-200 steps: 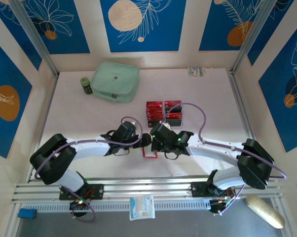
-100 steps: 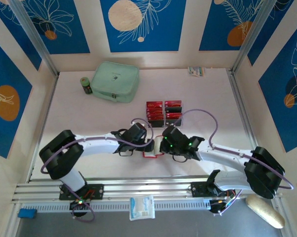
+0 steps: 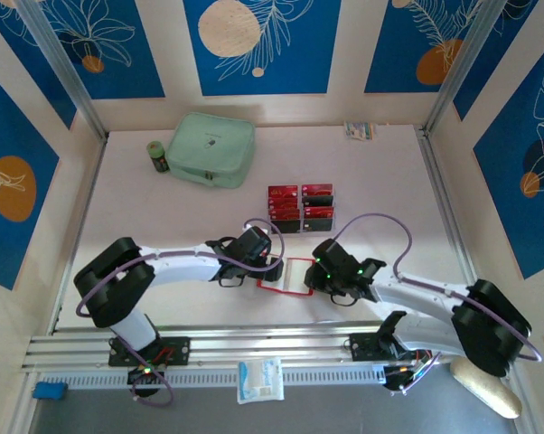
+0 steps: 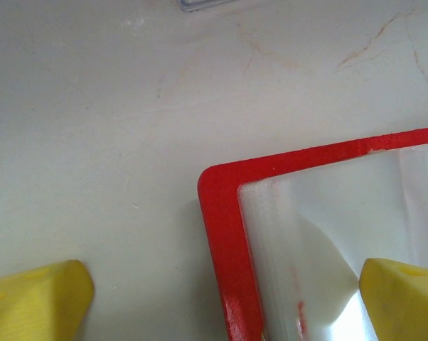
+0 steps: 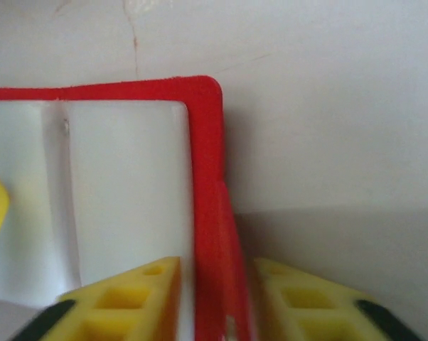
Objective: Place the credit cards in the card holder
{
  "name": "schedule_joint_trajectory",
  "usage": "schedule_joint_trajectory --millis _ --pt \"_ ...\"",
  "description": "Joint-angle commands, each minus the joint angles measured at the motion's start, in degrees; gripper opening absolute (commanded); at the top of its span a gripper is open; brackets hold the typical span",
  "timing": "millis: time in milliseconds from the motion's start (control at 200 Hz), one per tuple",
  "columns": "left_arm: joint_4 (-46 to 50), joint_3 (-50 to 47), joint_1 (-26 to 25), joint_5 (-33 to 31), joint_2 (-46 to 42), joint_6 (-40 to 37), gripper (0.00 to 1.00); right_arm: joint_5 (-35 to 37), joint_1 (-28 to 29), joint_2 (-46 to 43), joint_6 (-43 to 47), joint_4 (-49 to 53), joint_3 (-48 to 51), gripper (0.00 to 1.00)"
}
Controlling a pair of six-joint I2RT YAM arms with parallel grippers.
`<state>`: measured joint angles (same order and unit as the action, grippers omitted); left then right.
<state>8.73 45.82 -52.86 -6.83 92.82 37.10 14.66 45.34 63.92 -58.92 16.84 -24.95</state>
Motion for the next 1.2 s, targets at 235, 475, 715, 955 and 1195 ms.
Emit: schedule_joint_trajectory --millis 235,475,715,955,1195 --pt "10.92 -2.15 -0.81 -4.93 2.26 1.30 1.00 -2.95 -0.98 -12.46 0.08 7.77 -1.56 0.24" --pt "10.97 -2.67 -1.31 -5.51 1.21 2.29 1.00 -2.67 2.79 -8.66 -0.78 4.57 -5.85 0.10" --pt "11.45 -2.85 -1.66 -6.00 0.04 2.80 1.00 -4.20 5.03 2.31 -0.49 -2.68 -10.08 0.04" --pt "11.66 -3.02 -1.65 -5.86 -1.18 3.06 1.00 -3.59 5.82 9.85 0.20 -4.70 -11.75 0.03" --pt "11.58 -3.20 -1.72 -5.72 -2.75 3.42 1.00 -2.31 2.99 6.44 -0.01 -2.69 -7.09 0.07"
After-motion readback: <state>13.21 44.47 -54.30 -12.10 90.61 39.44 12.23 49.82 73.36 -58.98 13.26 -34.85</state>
